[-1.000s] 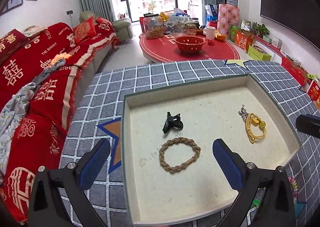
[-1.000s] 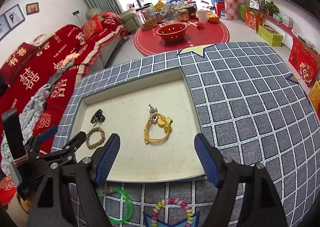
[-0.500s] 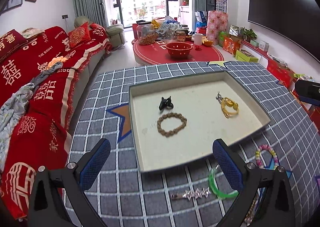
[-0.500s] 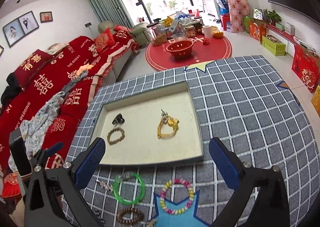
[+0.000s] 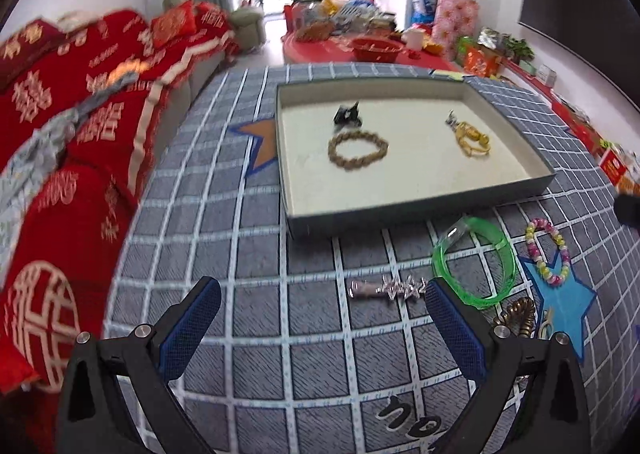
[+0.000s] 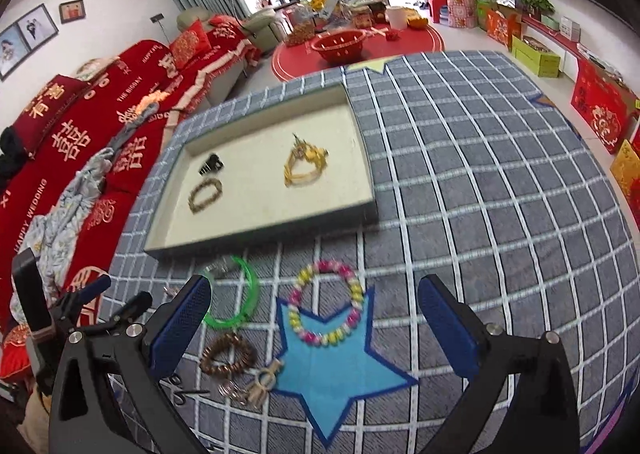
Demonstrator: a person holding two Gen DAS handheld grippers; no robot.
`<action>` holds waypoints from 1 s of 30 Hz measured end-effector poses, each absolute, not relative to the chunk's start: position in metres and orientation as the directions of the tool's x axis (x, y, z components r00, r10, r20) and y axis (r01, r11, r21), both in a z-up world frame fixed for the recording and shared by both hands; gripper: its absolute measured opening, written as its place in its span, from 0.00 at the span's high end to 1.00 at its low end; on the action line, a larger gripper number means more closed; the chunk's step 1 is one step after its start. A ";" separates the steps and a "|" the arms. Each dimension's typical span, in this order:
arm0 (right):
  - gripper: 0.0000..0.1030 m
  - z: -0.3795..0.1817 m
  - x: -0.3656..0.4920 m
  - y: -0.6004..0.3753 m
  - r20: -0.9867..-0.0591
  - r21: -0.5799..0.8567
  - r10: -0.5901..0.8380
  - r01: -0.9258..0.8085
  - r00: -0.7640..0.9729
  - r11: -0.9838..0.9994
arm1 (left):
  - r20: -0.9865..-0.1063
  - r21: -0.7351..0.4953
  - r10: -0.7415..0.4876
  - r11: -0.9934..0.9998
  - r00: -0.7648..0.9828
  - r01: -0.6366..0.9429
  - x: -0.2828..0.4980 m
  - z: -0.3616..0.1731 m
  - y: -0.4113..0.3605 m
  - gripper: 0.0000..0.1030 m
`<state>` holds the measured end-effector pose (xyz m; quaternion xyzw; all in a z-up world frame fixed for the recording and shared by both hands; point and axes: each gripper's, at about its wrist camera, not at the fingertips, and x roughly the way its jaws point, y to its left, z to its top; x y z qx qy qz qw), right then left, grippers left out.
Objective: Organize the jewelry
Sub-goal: 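Withdraw both open tools from the tray toward the remaining jewelry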
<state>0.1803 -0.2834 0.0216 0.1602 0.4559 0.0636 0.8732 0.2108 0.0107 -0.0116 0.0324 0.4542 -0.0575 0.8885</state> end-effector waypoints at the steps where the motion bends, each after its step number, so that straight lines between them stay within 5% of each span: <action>1: 0.00 0.017 0.178 -0.284 -0.784 0.333 0.250 0.045 0.568 0.942 | -0.827 -0.016 -0.068 0.995 0.558 0.096 0.213 -0.016 0.012 0.00; 9: 0.00 -0.001 0.173 -0.289 -0.819 0.261 0.167 0.097 0.548 0.960 | -0.877 -0.102 -0.042 0.990 0.479 -0.099 0.220 -0.034 0.013 0.00; 23: 0.01 -0.029 0.190 -0.280 -0.854 0.157 0.054 0.157 0.517 0.975 | -0.898 -0.055 0.056 0.970 0.437 -0.237 0.228 -0.046 0.009 0.00; 30: 0.20 -0.044 0.194 -0.266 -0.864 0.061 -0.011 0.127 0.503 0.990 | -0.877 -0.065 0.003 0.990 0.480 -0.126 0.224 -0.046 0.009 0.00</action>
